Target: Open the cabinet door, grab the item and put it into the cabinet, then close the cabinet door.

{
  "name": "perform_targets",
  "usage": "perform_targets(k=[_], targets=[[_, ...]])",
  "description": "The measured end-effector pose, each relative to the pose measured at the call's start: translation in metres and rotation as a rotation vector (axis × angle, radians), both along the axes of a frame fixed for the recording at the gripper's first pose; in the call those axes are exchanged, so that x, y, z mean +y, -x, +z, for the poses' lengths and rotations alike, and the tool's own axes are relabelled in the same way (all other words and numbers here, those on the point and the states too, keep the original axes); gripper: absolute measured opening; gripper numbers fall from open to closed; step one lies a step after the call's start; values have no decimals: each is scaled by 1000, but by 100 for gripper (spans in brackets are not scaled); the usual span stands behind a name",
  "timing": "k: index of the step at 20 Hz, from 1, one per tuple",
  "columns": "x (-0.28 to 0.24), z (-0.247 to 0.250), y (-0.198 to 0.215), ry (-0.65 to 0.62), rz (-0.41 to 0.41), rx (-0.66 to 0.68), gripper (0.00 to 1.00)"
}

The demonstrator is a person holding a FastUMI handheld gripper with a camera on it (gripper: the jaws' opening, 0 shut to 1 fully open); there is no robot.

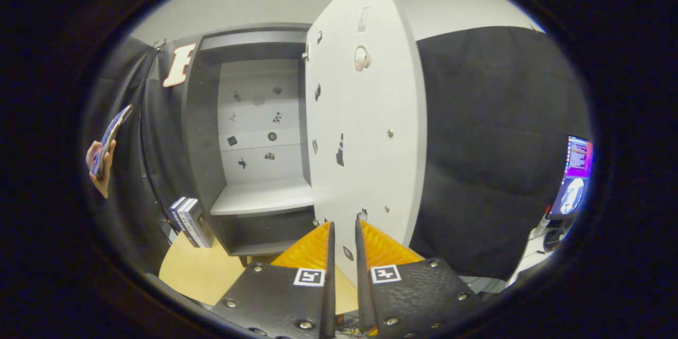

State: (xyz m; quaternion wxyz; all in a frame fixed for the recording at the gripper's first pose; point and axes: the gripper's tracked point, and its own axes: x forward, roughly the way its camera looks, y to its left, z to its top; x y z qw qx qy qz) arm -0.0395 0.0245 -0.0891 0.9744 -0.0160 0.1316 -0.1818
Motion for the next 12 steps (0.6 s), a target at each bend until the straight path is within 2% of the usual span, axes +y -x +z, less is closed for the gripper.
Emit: perform_targets(k=[7,12], targets=[[35,-58,-23,-65,96,116,17],[52,-119,-32,-114,149,231,17]])
